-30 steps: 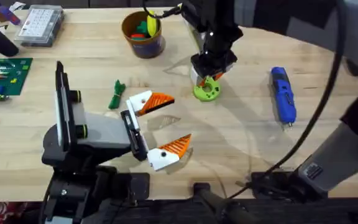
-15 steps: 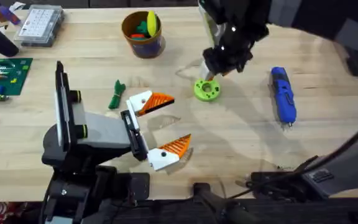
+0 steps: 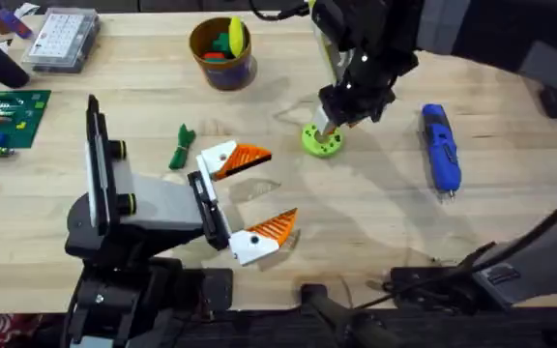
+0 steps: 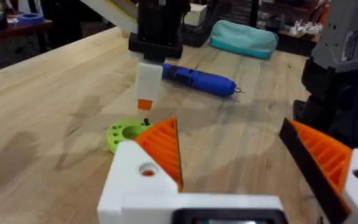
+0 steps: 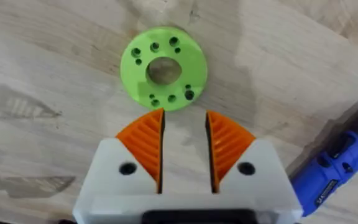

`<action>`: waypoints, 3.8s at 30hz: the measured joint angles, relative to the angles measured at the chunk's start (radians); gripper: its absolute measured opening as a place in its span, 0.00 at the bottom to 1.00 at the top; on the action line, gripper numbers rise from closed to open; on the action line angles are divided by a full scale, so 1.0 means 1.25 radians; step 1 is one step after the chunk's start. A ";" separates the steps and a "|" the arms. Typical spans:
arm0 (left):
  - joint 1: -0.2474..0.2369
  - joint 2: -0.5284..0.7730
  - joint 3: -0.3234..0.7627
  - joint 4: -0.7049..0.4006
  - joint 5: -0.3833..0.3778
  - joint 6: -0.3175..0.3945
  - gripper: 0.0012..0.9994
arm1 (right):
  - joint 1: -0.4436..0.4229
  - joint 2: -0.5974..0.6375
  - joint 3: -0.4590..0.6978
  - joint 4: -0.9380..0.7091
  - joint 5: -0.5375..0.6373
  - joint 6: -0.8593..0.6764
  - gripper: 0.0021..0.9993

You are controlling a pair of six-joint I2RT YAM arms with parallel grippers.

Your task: Pick up the gripper from the table and insert it into the empty holder that is missing its gripper. Then pick up a screw, insert it into the mounting hole, and use the screwdriver to tighten it. Finally, clean up the table by picking up the vegetable and placing it into the bucket.

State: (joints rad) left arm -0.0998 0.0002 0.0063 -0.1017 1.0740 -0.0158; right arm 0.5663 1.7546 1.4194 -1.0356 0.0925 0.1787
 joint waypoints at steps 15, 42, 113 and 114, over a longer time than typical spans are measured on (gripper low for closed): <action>0.000 0.000 0.000 0.000 0.000 0.000 0.99 | -0.006 0.000 -0.085 0.081 0.000 0.000 0.38; 0.000 0.000 0.000 0.000 0.000 0.000 0.99 | -0.021 0.030 -0.102 0.129 0.000 0.000 0.38; 0.000 0.000 0.000 0.000 0.000 0.000 0.99 | -0.016 0.033 -0.112 0.141 0.000 0.001 0.15; 0.000 0.000 0.000 0.000 0.000 0.000 0.99 | -0.016 0.033 -0.112 0.141 0.000 0.000 0.13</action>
State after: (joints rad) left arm -0.0998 0.0002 0.0063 -0.1017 1.0740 -0.0158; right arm 0.5468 1.7958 1.2797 -0.8597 0.0921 0.1792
